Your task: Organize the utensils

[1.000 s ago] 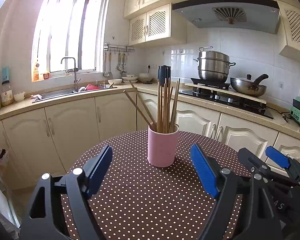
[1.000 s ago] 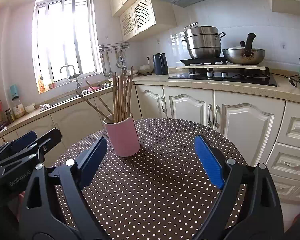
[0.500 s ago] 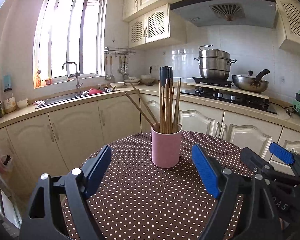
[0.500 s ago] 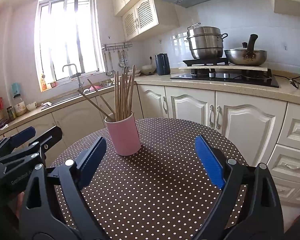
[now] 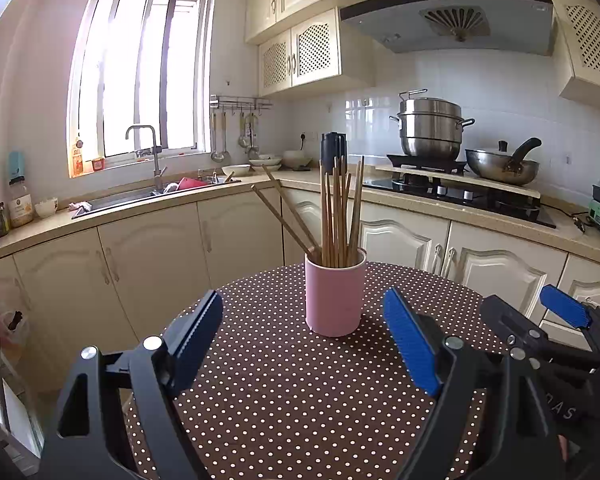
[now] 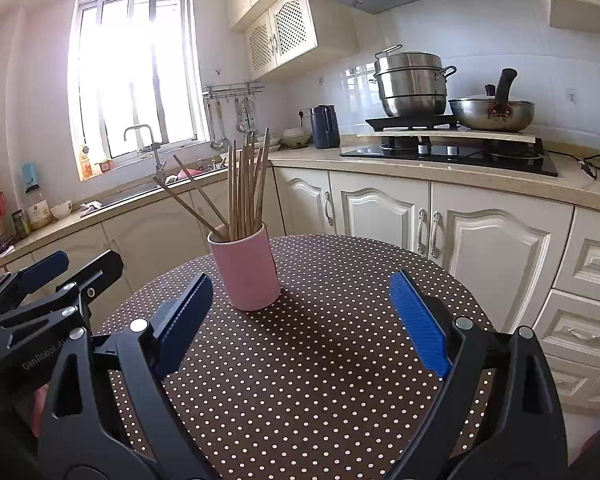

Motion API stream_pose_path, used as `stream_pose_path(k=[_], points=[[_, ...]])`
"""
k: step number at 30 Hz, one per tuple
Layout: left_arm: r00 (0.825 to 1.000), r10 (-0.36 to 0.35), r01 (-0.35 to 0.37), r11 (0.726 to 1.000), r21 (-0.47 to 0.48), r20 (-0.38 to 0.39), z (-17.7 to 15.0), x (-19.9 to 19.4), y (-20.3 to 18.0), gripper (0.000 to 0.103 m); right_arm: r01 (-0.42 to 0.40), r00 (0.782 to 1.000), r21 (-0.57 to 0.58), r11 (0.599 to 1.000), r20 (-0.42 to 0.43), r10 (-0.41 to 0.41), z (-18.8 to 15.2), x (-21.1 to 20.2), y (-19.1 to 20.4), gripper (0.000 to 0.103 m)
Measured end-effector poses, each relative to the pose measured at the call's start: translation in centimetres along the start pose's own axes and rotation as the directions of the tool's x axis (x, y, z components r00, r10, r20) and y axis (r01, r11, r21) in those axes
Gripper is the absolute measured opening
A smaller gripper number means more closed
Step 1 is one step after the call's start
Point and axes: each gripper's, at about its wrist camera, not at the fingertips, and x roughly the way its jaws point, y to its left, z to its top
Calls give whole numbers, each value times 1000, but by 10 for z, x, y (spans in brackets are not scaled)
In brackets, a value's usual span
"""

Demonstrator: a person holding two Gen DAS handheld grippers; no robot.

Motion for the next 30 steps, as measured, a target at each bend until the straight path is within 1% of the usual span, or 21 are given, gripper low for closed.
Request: stream_pose_path(k=[8,30], points=[[1000,-2,2,1000,-3,-14,-1,2,3,81,2,1000,1,1000,-12,-2,-2,1,0,89],[1000,-6,6,1000,-8,-21,-1,2,1,81,5,1000,7,1000,-16,-5,-2,1,-1,89]])
